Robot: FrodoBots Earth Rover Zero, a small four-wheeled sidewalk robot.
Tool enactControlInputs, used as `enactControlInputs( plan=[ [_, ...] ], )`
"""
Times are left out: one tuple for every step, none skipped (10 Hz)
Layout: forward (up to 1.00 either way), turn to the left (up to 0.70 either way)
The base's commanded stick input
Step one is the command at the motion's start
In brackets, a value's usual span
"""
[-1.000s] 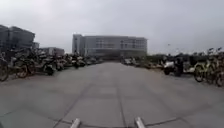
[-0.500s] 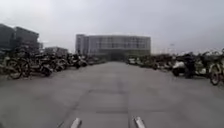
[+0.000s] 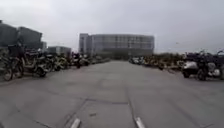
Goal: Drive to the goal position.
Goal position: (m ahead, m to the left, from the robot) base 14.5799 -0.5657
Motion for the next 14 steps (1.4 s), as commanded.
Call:
enactControlInputs(
  plan=[
    [1.00,-0.30],
    [1.00,0.06],
    [1.00,0.06],
    [1.00,0.06],
    [1.00,0.06],
    [1.00,0.06],
    [1.00,0.06],
    [1.00,0.06],
    [1.00,0.06],
    [1.00,0.06],
    [1.00,0.06],
    [1.00,0.06],
    [1.00,0.06],
    [1.00,0.06]
  ],
)
